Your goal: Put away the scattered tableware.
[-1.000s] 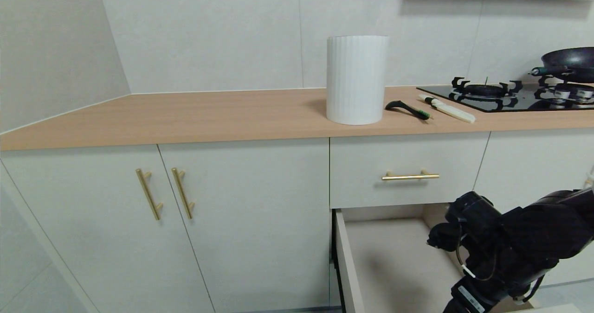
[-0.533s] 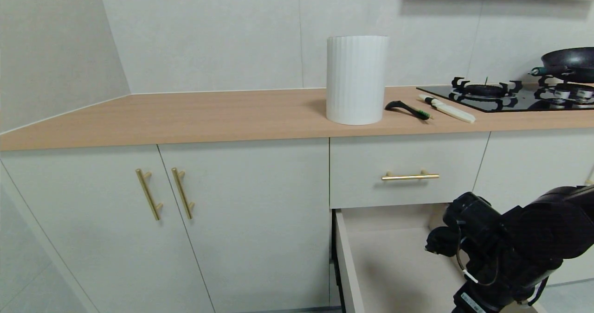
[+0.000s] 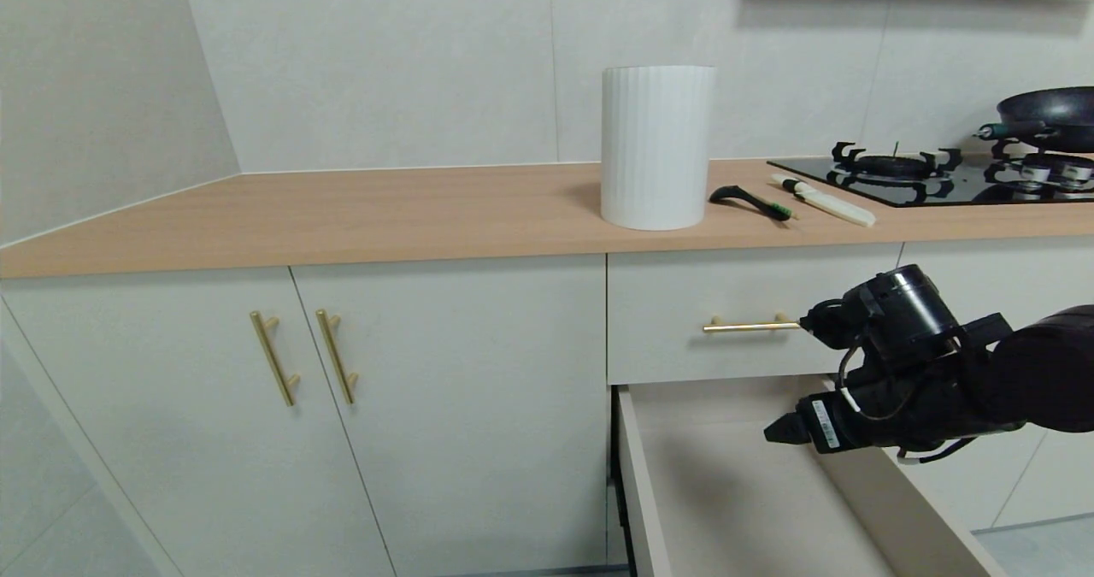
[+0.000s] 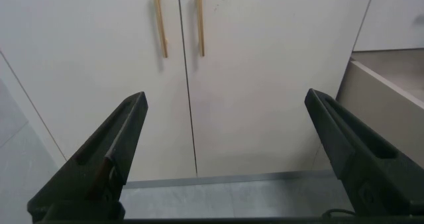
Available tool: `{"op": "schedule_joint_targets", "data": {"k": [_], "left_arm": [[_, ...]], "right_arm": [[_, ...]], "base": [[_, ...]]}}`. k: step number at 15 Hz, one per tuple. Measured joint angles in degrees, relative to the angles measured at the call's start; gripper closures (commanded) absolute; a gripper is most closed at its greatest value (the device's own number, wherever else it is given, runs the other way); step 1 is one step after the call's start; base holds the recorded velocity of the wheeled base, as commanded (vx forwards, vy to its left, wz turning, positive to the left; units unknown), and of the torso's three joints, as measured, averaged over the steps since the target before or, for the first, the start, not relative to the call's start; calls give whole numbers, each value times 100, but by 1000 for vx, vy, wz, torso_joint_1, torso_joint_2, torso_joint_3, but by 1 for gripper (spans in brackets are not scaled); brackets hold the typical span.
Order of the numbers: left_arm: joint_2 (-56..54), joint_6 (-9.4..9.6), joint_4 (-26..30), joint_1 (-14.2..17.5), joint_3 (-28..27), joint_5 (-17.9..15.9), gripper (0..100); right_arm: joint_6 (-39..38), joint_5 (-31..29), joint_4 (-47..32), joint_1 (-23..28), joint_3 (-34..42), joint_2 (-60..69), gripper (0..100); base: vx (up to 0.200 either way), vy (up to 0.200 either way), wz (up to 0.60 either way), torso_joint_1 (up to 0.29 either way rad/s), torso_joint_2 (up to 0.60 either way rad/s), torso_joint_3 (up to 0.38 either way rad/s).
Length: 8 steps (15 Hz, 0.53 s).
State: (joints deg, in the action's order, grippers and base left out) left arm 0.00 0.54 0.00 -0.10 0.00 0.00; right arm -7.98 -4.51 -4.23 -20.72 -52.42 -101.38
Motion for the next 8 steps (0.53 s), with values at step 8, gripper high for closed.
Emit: {"op": "schedule_joint_targets", "data": {"k": [8], "left_arm": [[0,0,0,-4,0,0,0]], "right_arm": [[0,-30,718,37,291,127,0]], "base": [[0,0,0,18,-82,-60]]}}
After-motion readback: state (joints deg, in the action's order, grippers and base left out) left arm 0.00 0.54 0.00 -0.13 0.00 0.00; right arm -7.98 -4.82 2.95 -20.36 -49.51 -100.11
